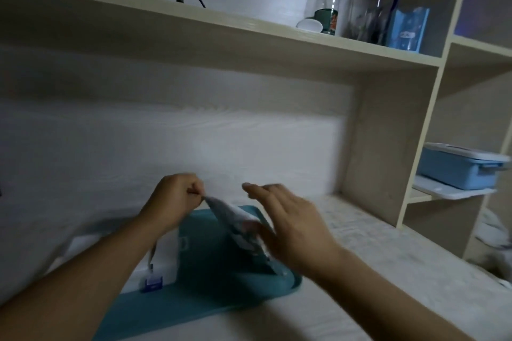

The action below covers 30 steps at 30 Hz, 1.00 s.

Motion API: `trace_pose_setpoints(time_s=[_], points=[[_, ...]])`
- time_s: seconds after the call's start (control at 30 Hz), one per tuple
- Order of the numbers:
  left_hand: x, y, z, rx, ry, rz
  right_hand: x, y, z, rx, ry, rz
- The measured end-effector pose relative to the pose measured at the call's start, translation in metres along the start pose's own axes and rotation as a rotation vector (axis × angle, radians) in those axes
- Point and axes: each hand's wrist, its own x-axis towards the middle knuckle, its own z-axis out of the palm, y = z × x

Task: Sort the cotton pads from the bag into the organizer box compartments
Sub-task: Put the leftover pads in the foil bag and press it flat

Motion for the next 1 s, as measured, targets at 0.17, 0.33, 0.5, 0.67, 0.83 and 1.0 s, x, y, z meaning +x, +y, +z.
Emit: trace_pose_setpoints(time_s=[0.17, 0.33, 0.5, 0.67, 0.83, 1.0], points=[[-0.022, -0.039, -0.006, 0.201, -0.393, -0.055, -0.039, -0.015, 0.045, 0.223, -0.411, 0.228], [-0.017, -0.019, 0.017, 0.581, -0.73, -0.019, -0.052, -0.004, 0.07, 0.105, -0.623, 0.278], [-0.019, -0.005, 0.033, 0.853, -0.844, 0.054, -0.051, 0.009, 0.077, 0.126, -0.642, 0.231], [-0.047, 0.018, 0.039, 0.898, -0.783, 0.235, -0.024, 0.02, 0.078, 0.224, -0.409, 0.443], [-0.077, 0.037, 0.041, 1.24, -0.897, 0.418, -0.001, 0.038, 0.122, 0.056, -0.814, 0.629], [-0.084, 0.058, 0.032, 1.23, -0.927, 0.279, -0.007, 0.04, 0.152, -0.022, -0.952, 0.485]])
